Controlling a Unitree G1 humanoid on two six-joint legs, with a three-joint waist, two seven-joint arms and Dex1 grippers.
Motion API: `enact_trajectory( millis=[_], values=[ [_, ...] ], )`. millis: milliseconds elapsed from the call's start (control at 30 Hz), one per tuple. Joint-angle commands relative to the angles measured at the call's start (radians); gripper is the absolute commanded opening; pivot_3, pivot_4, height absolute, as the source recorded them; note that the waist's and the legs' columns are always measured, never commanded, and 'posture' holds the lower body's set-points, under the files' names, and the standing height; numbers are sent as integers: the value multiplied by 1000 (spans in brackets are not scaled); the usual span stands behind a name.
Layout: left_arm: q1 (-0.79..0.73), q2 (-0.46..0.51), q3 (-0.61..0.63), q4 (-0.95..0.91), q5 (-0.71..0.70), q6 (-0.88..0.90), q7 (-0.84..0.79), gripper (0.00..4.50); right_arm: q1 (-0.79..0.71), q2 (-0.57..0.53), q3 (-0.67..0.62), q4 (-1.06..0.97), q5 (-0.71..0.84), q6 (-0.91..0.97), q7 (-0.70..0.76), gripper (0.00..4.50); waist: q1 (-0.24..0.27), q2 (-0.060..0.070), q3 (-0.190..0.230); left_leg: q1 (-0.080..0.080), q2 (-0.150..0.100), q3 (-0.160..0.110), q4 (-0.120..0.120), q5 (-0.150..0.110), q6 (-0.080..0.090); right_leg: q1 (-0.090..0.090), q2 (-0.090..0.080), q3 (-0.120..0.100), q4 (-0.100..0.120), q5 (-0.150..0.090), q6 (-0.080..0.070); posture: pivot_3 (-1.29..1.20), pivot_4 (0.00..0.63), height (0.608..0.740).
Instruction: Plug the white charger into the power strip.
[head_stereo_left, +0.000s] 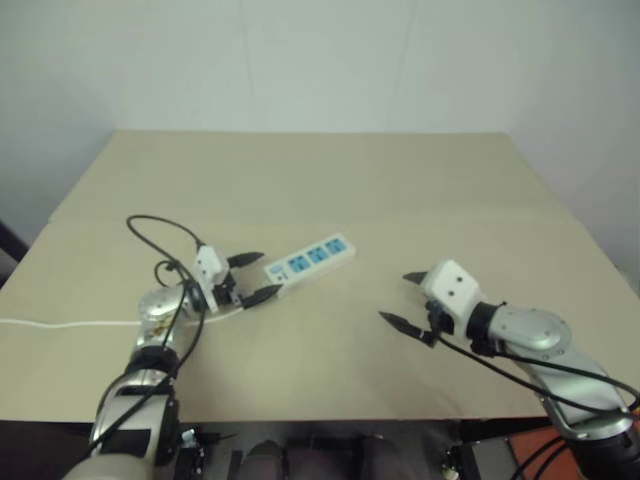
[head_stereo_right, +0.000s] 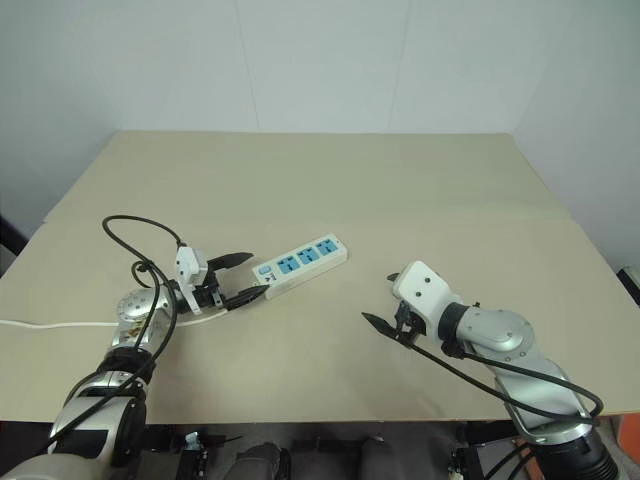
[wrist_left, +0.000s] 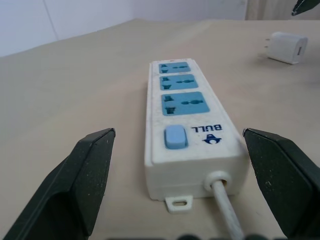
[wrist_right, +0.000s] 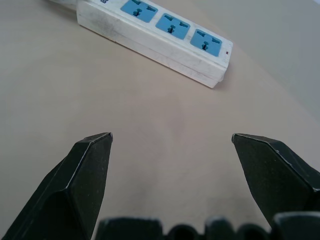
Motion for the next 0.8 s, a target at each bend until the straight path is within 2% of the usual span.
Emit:
enact_trajectory(
  millis=[33,267,600,800],
  values=[
    [-35,-15,-17,24,23,-21,-14,4453,-13,-1,-21,-34,-6,0,-12,4500,2,0,0,0,0,0,0,0,0,0,0,0,0,0,0,0,150,740],
    [-48,-34,-30,35,43,-19,-26,4453,-1,9,-15,-35,-17,4,-30,4500,4,0,0,0,0,0,0,0,0,0,0,0,0,0,0,0,150,740],
    [-74,-60,-45,83,118,-27,126,4453,1,14,-20,-35,-26,8,-43,4500,7,0,0,0,0,0,0,0,0,0,0,0,0,0,0,0,150,740],
    [-80,-85,-55,87,122,-28,109,4453,11,8,-19,-39,-34,10,-48,4500,9,0,0,0,0,0,0,0,0,0,0,-1,0,0,0,0,150,740]
  ],
)
